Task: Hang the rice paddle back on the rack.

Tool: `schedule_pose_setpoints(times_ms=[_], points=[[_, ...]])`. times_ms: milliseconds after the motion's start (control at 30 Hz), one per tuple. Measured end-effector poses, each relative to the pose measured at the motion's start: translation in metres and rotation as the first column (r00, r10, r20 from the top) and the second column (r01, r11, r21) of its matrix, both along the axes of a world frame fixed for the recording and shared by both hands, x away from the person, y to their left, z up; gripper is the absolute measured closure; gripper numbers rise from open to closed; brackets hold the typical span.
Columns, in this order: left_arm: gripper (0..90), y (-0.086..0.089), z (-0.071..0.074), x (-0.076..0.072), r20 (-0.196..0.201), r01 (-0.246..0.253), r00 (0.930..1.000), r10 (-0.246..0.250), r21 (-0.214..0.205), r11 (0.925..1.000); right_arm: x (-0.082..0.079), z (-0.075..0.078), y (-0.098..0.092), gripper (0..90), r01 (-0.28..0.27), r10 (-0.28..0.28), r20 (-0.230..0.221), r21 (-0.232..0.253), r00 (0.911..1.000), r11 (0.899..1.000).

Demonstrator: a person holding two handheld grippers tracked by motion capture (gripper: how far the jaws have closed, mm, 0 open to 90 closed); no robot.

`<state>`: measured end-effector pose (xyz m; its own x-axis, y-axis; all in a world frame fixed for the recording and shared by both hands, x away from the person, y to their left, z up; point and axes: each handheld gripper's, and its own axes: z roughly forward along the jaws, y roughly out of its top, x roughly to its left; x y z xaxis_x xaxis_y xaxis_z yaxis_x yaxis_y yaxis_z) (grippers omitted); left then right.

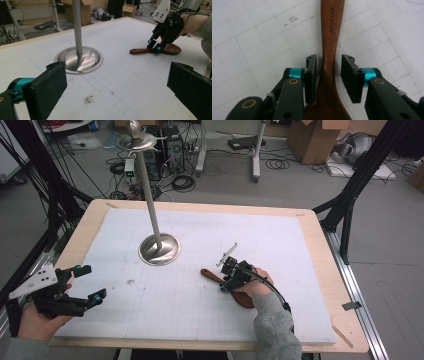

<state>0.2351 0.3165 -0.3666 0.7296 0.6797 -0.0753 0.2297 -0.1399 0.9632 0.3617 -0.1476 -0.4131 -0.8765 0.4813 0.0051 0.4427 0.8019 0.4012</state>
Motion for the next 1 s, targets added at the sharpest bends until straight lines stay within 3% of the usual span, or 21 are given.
schedule_pose_setpoints(times_ms=[567,733,1000], points=[[3.1,-0.0006,-0.0007,0.0005,-0.002,-0.004,1.0000,0.005,0.003,1.0000,-0.0006,0.0008,0.0009,76.1,0.021,-0.022,-0.013,-0.006,0.9997,1.000],[3.1,0.0002,-0.0005,0.0008,0.000,-0.006,1.0000,0.006,-0.001,1.0000,0.0004,0.0010,-0.0005,76.6,0.025,-0.025,-0.027,0.010,0.9993,1.000],[3.1,0.0013,0.0008,0.0009,0.008,-0.014,0.9999,0.014,0.000,0.9999,0.0001,0.0047,-0.0049,76.7,0.035,-0.034,-0.010,0.053,0.9994,0.998]])
